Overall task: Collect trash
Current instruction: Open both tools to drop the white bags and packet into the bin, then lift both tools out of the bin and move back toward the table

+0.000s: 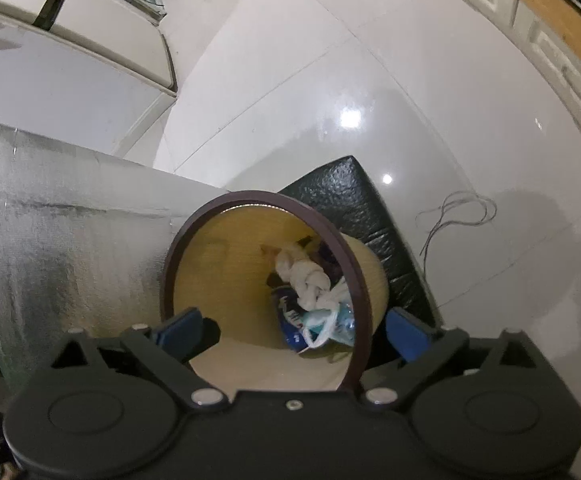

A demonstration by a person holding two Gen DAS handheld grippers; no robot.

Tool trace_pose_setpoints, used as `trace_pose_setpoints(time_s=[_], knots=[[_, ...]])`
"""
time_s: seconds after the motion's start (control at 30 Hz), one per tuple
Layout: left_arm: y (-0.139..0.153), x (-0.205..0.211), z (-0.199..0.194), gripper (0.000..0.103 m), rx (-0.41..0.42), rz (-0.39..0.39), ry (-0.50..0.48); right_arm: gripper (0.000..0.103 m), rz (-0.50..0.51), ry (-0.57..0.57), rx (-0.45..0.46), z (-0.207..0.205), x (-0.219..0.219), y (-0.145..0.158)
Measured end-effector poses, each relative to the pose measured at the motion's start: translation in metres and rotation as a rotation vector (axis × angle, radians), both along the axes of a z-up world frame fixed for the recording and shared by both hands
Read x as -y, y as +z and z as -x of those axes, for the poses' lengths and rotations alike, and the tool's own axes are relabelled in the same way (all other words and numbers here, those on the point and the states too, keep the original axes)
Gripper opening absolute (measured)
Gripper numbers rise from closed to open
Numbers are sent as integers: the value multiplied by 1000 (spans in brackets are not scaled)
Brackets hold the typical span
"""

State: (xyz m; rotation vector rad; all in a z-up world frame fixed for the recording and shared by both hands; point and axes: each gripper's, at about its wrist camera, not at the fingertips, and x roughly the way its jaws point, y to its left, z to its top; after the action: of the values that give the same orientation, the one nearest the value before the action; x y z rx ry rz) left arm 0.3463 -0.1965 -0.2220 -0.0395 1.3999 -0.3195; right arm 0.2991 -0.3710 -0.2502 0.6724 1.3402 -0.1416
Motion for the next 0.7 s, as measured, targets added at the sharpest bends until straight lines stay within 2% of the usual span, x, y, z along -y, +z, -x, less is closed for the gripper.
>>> trace_pose_setpoints(time_s=[0.17,0.33,0.53,0.7], knots=[[-1,-6,3,95,-12,-29,1,103,16,44,26,2,-3,1],[0,-11,5,103,-18,-60,1,103,64,149,70,3,-12,7],[3,-18,9,103,-21,-89,3,103,125,254,113,6,-21,14],[7,-26,14,103,-13,-107,9,103,159,276,107,8,-23,15]])
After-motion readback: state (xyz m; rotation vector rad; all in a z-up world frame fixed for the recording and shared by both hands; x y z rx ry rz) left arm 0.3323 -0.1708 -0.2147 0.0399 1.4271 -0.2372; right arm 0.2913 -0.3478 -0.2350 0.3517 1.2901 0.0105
